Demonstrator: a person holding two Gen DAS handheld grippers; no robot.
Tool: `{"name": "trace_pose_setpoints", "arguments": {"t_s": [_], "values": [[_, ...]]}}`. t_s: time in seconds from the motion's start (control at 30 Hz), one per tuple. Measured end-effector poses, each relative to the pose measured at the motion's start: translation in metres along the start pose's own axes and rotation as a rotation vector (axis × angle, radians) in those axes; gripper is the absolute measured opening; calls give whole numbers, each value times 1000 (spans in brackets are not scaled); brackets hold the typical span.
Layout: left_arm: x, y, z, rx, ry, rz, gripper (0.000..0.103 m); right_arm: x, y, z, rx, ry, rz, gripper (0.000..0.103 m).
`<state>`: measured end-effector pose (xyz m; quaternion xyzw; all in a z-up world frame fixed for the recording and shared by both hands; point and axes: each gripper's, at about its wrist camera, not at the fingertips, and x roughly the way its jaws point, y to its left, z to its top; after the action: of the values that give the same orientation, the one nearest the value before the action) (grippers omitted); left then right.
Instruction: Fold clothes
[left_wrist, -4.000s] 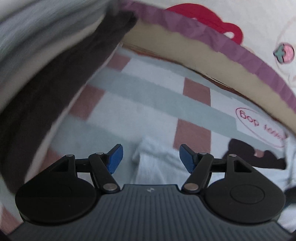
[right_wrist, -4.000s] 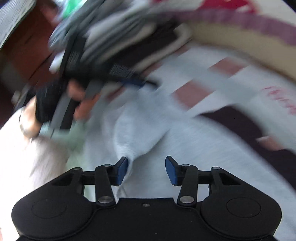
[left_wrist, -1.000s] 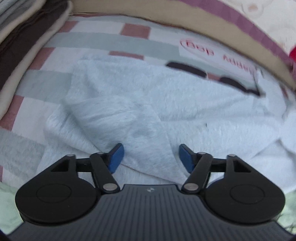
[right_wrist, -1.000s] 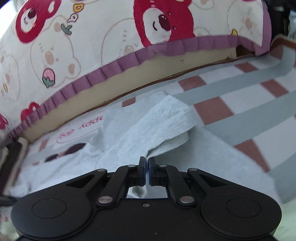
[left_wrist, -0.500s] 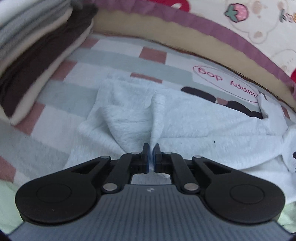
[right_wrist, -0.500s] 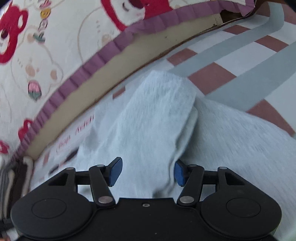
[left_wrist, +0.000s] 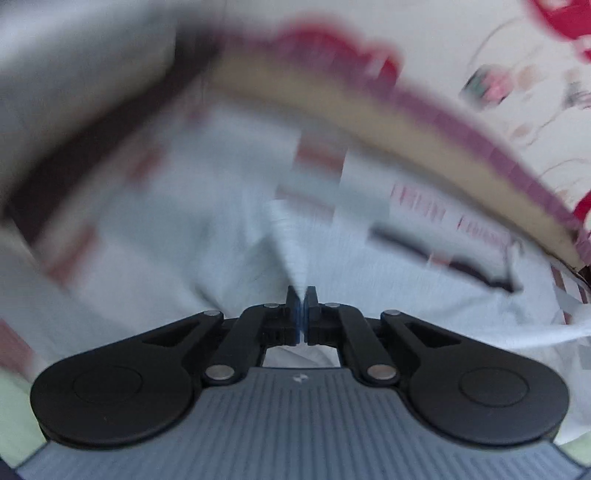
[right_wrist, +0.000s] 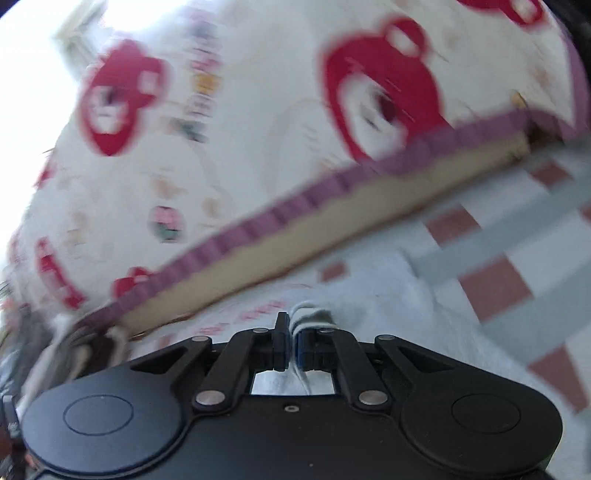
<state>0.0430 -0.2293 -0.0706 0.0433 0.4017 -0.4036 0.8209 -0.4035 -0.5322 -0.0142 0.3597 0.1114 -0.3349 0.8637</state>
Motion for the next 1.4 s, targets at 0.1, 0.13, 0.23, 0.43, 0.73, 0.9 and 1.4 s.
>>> {"name": "trace_pose_setpoints", "arguments": {"t_s": [0.1,0.13,0.23,0.43,0.73,0.9,1.4], "values": [[-69,9,-1,-55,-130,-41,1,-58,32,19,-34,-16,86,6],[-93,13,-3,-75,-168,-56,1,-79,42,22,-35,-24,112,6],[-170,30,-19,-75,-285,-65,1,-140,64,19,-15,-30,182,6],[-263,46,-39,-46,-316,-42,1,-219,97,7,33,-37,278,6],[-249,36,-45,15,-293,33,1,-210,80,-3,86,-58,213,5],[-193,47,-24,-70,-223,16,1,-165,61,-2,142,-23,145,5],[79,22,31,-55,118,141,1,44,28,26,-155,114,-169,4]]}}
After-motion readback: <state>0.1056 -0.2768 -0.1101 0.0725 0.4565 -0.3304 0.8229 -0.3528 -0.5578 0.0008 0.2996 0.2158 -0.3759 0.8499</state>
